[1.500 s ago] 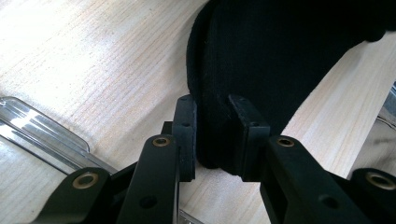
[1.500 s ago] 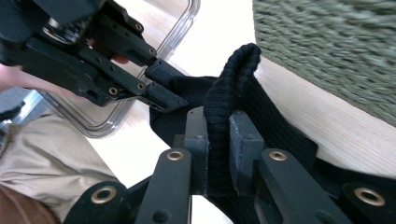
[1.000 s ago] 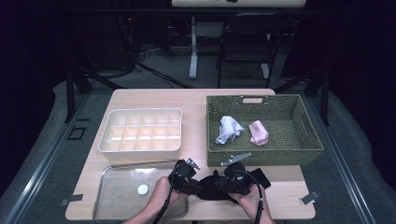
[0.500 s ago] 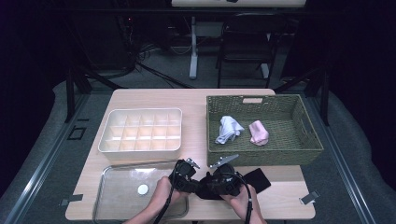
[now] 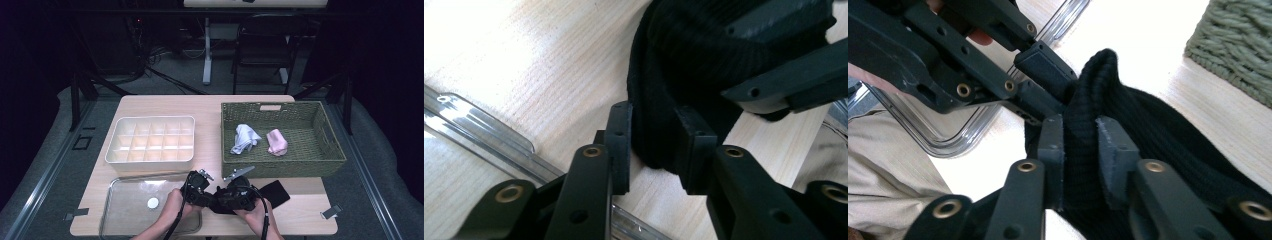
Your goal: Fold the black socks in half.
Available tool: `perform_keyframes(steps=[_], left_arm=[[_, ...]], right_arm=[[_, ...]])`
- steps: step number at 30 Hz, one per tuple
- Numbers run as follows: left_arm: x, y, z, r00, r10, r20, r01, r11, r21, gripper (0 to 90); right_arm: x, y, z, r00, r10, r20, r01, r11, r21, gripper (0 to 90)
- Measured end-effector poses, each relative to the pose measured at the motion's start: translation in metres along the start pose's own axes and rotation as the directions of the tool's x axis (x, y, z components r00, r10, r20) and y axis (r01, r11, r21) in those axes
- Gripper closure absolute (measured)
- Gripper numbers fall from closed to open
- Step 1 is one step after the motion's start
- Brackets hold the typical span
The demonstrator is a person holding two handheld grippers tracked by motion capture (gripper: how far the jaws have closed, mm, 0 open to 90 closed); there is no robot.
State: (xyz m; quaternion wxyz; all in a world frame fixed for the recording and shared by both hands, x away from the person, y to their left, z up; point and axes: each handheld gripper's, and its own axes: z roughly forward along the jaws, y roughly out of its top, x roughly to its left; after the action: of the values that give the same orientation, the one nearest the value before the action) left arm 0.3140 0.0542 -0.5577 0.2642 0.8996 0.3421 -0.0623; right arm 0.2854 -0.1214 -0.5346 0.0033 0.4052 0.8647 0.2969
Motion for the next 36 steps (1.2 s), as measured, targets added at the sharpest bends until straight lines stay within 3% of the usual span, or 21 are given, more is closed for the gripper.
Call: perform_keyframes(steps=[6,10,13,20,23,26,29,33,36], left_arm=[[-0.003,-0.002,-0.010,0.9998,0.018,-0.006,-0.018,0.9998,0.003,60.3],[-0.002,-0.002,-0.021,0.9998,0.020,0.003,-0.020,0.9997,-0.015,55.4],[-0.001,-0.001,-0.025,1.0000,0.000,0.003,0.000,0.9991,-0.043,50.2],[-0.002,0.003,-0.022,0.9998,-0.005,0.017,0.007,0.9969,-0.079,43.4],[-0.002,0.004,-0.019,0.9994,-0.015,0.030,0.017,0.9965,-0.082,42.2],[-0.003,0.004,-0.016,0.9993,-0.013,0.034,0.015,0.9974,-0.071,42.8],[-0.002,0.004,-0.013,0.9994,-0.012,0.033,0.014,0.9981,-0.060,45.2],[-0.001,0.003,-0.012,0.9995,-0.015,0.026,0.016,0.9984,-0.055,49.6],[-0.001,0.002,-0.012,0.9990,-0.011,0.042,0.013,0.9988,-0.047,52.5]], right_arm=[[-0.004,0.000,-0.015,0.9990,0.006,-0.045,-0.008,0.999,-0.044,61.3],[-0.008,-0.002,-0.028,0.9989,0.025,-0.040,-0.028,0.997,-0.072,52.4],[-0.015,-0.006,-0.036,0.9987,0.046,-0.022,-0.048,0.996,-0.072,45.4],[-0.039,-0.023,-0.049,0.9942,0.105,0.025,-0.103,0.993,-0.064,18.9],[-0.048,-0.033,-0.057,0.9873,0.126,0.097,-0.120,0.990,-0.070,17.4],[-0.064,-0.046,-0.069,0.9759,0.156,0.152,-0.145,0.986,-0.084,28.3],[-0.080,-0.058,-0.077,0.9529,0.217,0.212,-0.201,0.975,-0.095,36.6],[-0.101,-0.073,-0.076,0.9156,0.278,0.291,-0.265,0.961,-0.082,44.4],[-0.113,-0.078,-0.073,0.9065,0.304,0.293,-0.303,0.952,-0.048,49.9]])
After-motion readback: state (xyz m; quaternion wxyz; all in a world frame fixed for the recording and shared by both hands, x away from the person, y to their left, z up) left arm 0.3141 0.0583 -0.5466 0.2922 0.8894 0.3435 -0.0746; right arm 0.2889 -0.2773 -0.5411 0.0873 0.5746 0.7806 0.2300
